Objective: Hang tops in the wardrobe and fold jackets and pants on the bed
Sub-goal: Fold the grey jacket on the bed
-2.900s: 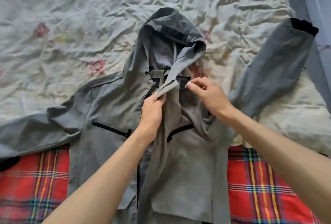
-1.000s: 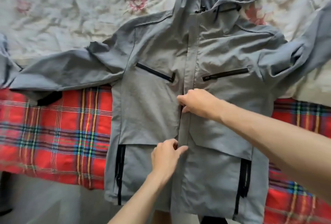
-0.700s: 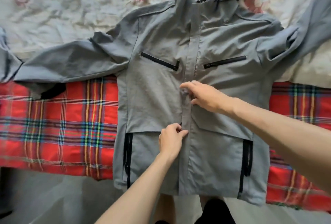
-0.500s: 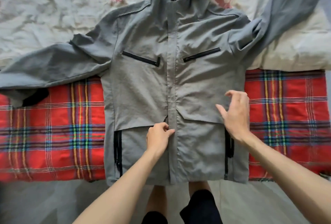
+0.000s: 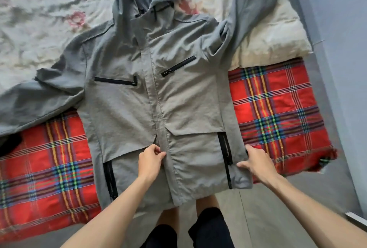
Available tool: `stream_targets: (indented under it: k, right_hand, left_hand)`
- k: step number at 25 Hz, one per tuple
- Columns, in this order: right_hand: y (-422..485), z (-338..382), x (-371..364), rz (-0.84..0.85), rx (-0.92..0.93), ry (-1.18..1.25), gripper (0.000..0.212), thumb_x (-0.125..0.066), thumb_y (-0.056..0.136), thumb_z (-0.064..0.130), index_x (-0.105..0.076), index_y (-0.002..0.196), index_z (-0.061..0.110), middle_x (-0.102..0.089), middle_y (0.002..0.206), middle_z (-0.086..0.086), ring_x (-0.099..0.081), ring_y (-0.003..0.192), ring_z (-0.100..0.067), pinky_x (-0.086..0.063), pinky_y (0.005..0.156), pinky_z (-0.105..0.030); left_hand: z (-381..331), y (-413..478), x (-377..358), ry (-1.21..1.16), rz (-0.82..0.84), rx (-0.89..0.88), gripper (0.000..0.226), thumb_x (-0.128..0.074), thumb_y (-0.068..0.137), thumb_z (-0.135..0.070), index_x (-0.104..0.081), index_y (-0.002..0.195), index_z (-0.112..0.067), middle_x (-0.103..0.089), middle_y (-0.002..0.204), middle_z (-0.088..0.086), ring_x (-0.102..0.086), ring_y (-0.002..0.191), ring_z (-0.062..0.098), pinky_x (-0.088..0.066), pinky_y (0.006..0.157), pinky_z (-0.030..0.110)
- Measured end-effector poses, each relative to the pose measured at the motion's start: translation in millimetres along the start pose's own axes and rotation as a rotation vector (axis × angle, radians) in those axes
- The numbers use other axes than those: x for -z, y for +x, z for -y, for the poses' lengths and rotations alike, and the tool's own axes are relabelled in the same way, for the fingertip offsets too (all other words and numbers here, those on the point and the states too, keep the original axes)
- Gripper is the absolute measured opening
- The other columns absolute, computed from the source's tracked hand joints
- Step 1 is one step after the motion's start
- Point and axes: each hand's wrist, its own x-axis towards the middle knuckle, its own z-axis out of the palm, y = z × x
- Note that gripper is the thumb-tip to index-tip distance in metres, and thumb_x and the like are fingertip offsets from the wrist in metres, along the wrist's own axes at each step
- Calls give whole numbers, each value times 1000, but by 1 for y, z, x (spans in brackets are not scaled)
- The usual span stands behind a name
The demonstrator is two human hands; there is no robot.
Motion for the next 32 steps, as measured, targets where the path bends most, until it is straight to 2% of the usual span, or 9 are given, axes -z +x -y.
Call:
stream_targets:
  k: [5, 10, 13, 16, 19, 22, 24, 27, 32]
  right_hand:
    - [50, 63, 69, -365, 328, 268, 22, -71, 87, 22, -54, 101, 23, -56, 85, 9, -57, 78, -17, -45, 69, -35]
    - [134, 125, 107, -135, 296, 500, 15, -62, 88, 28, -68, 100, 34, -71, 92, 3, -68, 89, -22, -54, 81, -35]
    - [148, 115, 125, -313, 82, 247, 11, -57, 86, 26, -66, 92, 30, -72, 96, -7, -65, 96, -34, -49, 75, -36]
    - [162, 123, 179, -496, 148, 485, 18, -63, 89, 34, -63, 104, 25, -70, 93, 1, -65, 90, -26, -50, 79, -37]
    - [206, 149, 232, -394, -6, 1032, 56, -71, 83, 49, -55, 122, 12, -67, 114, -2, -63, 102, -20, -51, 95, -39]
    - [239, 169, 256, -271, -71, 1455, 49, -79, 81, 35, -61, 114, 4, -70, 111, -8, -68, 97, -21, -57, 78, -31]
    - [237, 153, 257, -444, -53, 1555, 38, -79, 81, 20, -64, 112, 5, -72, 107, -5, -69, 92, -18, -57, 69, -26]
    - [213, 86, 233, -779, -108, 1520, 47, -76, 79, 12, -63, 123, 11, -70, 116, -1, -68, 104, -14, -55, 89, -26]
    - [184, 39, 207, -421, -234, 1742, 26, -70, 85, 5, -70, 107, 18, -74, 110, -3, -67, 110, -20, -51, 95, -30]
  left_hand:
    - [-66, 9, 21, 303, -438, -420, 26, -65, 90, -18, -51, 111, -11, -54, 108, 5, -53, 101, 27, -44, 84, 39]
    - [-161, 105, 30, 602, -379, -584, 68, -44, 101, -48, -24, 155, -12, -16, 161, 18, -13, 150, 30, -12, 123, 42]
    - [-164, 130, 34, 822, -428, -553, 64, -36, 99, -55, -36, 150, -17, -31, 157, 17, -27, 147, 30, -10, 121, 47]
    - [-184, 131, 44, 670, -611, -645, 50, -36, 97, -52, -58, 120, -12, -55, 126, 14, -52, 117, 35, -28, 114, 49]
    - [-237, 153, 51, 529, -628, -733, 49, -44, 99, -44, -50, 134, -10, -46, 141, 16, -42, 129, 35, -30, 115, 47]
    - [-278, 195, 43, 573, -495, -652, 68, -30, 101, -54, -24, 156, -15, -20, 163, 12, -13, 151, 28, -11, 123, 44]
    - [-274, 219, 30, 667, -464, -568, 75, -14, 98, -62, -10, 158, -18, -9, 166, 8, -2, 153, 26, -3, 124, 44]
    - [-263, 238, 20, 690, -507, -527, 74, -15, 98, -61, -7, 159, -18, -7, 166, 8, 0, 153, 26, 0, 124, 43]
    - [-264, 242, 19, 679, -538, -554, 75, -16, 96, -61, -10, 158, -20, -10, 166, 9, -2, 153, 27, 1, 123, 43]
